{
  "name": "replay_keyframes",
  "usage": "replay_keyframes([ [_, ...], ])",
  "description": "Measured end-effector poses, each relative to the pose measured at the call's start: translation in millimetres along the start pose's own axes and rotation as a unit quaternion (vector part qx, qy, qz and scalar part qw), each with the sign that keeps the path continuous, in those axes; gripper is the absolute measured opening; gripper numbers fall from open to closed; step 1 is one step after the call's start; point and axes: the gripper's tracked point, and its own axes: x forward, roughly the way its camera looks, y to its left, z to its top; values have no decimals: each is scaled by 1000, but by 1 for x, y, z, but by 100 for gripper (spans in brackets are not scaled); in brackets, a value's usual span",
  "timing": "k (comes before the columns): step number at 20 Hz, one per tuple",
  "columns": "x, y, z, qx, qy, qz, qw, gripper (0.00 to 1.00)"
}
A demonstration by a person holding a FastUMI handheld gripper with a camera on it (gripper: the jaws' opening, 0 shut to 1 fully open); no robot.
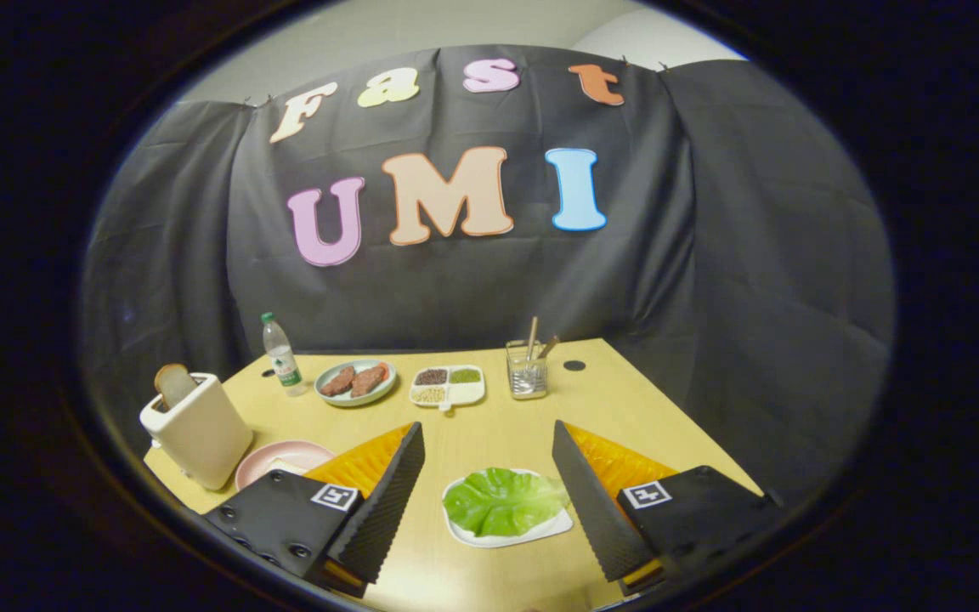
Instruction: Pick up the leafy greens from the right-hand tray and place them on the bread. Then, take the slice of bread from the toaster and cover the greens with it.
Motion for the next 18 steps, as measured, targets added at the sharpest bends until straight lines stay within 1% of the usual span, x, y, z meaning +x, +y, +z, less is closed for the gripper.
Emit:
replay_keyframes([
  [5, 12, -26, -32, 5, 58, 16, 998, 97],
  [10, 33, -52, -66, -5, 124, 39, 991, 97],
  [14, 60, -65, -94, -16, 183, 65, 981, 97],
  [18, 83, -73, -123, -15, 258, 97, 961, 97],
])
